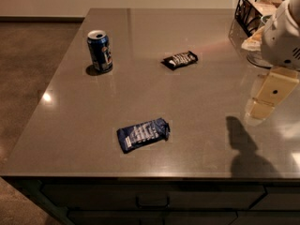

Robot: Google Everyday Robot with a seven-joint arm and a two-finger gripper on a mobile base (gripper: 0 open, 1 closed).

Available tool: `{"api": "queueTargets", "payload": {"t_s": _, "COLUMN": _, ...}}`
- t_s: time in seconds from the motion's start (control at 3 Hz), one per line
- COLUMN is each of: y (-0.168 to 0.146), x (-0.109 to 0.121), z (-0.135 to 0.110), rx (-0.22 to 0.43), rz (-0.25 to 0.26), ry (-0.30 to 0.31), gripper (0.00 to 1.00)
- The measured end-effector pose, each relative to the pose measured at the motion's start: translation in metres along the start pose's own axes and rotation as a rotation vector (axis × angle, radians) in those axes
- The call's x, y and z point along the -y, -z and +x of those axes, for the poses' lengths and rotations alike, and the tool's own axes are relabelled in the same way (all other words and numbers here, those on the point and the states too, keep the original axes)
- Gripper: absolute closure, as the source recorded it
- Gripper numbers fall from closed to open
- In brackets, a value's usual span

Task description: Move rxbar blueberry near rxbar chocolate

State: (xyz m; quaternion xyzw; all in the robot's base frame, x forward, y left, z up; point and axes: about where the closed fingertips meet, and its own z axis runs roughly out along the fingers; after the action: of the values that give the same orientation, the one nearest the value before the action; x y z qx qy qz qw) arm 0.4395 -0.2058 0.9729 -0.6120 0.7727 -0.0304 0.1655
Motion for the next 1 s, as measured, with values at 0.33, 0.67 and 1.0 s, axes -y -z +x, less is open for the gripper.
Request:
{"api": "queueTargets", "payload": {"t_s": 0.33, "y": -0.018, "x": -0.006, "z": -0.014, "rx": 0.033, "rz": -0.032, "ry": 0.030, "gripper": 0.00}}
{"api": "queueTargets", "payload": {"t_s": 0.67, "y": -0.048, "x": -0.018, "z": -0.033, "rx": 0.066, "rz": -0.085, "ry": 0.082, "gripper": 0.00}}
{"api": "queueTargets", "payload": {"t_s": 1.0, "y": -0.076, "x": -0.030, "z": -0.059, "rx": 0.108, "rz": -0.133, "ry": 0.151, "gripper": 0.00}}
